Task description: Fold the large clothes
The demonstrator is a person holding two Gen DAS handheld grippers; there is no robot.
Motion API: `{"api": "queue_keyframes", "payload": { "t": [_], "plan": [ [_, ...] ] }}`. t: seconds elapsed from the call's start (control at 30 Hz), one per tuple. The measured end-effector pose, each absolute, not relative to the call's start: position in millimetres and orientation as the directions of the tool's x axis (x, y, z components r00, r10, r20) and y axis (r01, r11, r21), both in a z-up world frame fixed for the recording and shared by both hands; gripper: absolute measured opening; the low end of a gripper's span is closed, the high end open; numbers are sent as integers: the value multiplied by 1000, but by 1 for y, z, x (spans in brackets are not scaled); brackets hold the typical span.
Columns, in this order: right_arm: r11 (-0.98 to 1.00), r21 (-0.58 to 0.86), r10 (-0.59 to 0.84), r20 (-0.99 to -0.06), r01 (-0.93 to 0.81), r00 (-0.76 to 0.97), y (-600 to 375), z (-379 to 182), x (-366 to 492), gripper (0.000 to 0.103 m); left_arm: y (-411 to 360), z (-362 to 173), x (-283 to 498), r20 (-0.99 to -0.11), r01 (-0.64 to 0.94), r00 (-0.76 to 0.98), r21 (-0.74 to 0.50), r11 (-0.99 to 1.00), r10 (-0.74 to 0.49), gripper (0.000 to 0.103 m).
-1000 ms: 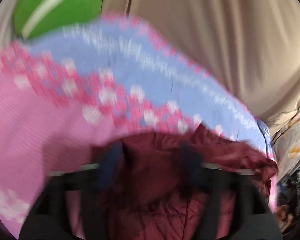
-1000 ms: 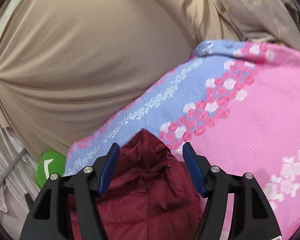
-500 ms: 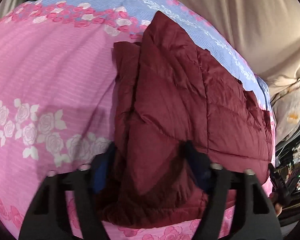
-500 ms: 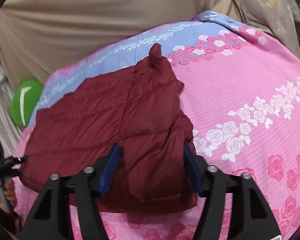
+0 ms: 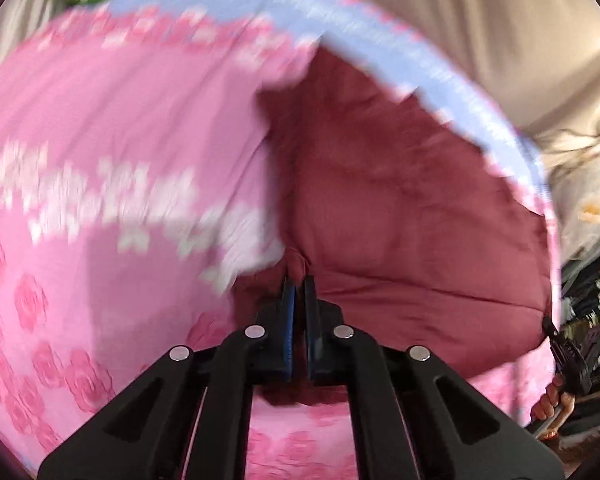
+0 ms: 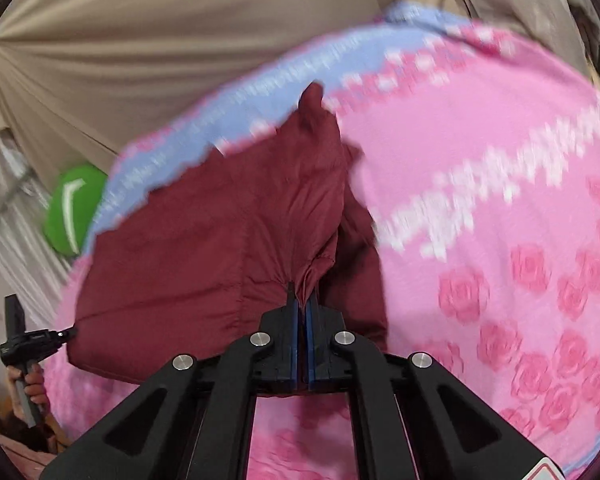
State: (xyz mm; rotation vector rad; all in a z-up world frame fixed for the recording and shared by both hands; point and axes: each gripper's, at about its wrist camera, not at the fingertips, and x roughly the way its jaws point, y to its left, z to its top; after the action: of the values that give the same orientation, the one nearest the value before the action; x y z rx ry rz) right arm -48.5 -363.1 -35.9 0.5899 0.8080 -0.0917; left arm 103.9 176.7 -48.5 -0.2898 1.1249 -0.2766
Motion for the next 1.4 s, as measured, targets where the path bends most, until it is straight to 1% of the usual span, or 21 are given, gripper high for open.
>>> {"api": "queue_keyframes", "payload": {
  "t": [0.13, 0.17, 0.2, 0.23, 0.27, 0.33, 0.4, 0.43, 0.6, 0.63, 0.67, 0.7, 0.73, 0.8, 0.9, 0.97, 1.07, 1.13, 1.3, 1.37, 1.4],
  "plan": [
    [845, 426, 131, -752, 325, 646, -363, -47, -40, 9, 186, -52, 102, -835, 42, 415, -379, 925, -361, 5],
    [854, 405, 109, -753, 326, 649, -363, -40, -39, 19, 188, -46, 101, -827, 43, 433, -379, 924, -360, 4],
    [873, 358, 58, -750, 330, 659, -362, -26, -36, 23, 191, -34, 101, -806, 53, 469, -382, 923, -360, 11],
    [892, 304, -3, -735, 335, 678, -362, -10, -33, 34, 194, -21, 102, -785, 57, 504, -387, 920, -361, 29],
    [900, 281, -32, -720, 333, 693, -361, 0, -31, 49, 195, -7, 106, -753, 65, 544, -404, 913, -371, 41],
    [914, 257, -78, -646, 313, 759, -363, 30, -19, 63, 193, 15, 116, -681, 91, 616, -439, 894, -397, 84],
    [920, 256, -90, -602, 298, 794, -368, 46, 2, 68, 185, 29, 133, -618, 127, 668, -454, 882, -414, 96],
    [921, 253, -97, -588, 297, 803, -372, 50, 17, 71, 177, 32, 150, -603, 135, 685, -446, 885, -409, 97],
    [883, 291, -102, -647, 369, 755, -403, 24, 85, 72, 140, -7, 244, -696, 68, 604, -440, 895, -388, 95],
    [874, 291, -106, -667, 389, 737, -406, 16, 98, 70, 139, -17, 250, -704, 62, 586, -455, 889, -401, 79],
    [870, 276, -116, -693, 409, 712, -409, 6, 111, 54, 136, -26, 258, -716, 52, 561, -470, 881, -415, 63],
    [874, 261, -116, -708, 411, 696, -406, -2, 117, 36, 133, -35, 264, -731, 53, 528, -479, 876, -431, 31],
    [880, 253, -101, -726, 401, 680, -405, -6, 124, 3, 130, -40, 267, -734, 65, 512, -485, 872, -446, 10],
    [884, 298, -52, -704, 361, 708, -401, -1, 126, 3, 132, -34, 263, -716, 76, 540, -483, 872, -443, 4],
    [890, 358, -39, -560, 284, 827, -393, 32, 110, 3, 138, -7, 250, -666, 98, 636, -432, 897, -390, 4],
    [881, 375, -54, -527, 289, 848, -397, 39, 109, 2, 139, -6, 253, -681, 82, 646, -386, 919, -344, 4],
    [869, 325, -85, -643, 372, 762, -405, 4, 139, 2, 130, -35, 266, -751, 50, 601, -305, 951, -273, 4],
    [872, 239, -107, -759, 427, 643, -404, -45, 161, 3, 125, -62, 274, -772, 40, 575, -305, 952, -271, 6],
    [855, 222, -154, -755, 469, 638, -405, -42, 153, 6, 119, -54, 267, -763, 14, 622, -216, 976, -178, 13],
    [850, 215, -199, -714, 481, 671, -397, -23, 139, 17, 122, -36, 253, -742, -18, 658, -189, 982, -131, 23],
    [854, 219, -209, -687, 472, 696, -391, -10, 130, 17, 124, -18, 238, -707, -23, 697, -194, 981, -123, 35]
  ]
}}
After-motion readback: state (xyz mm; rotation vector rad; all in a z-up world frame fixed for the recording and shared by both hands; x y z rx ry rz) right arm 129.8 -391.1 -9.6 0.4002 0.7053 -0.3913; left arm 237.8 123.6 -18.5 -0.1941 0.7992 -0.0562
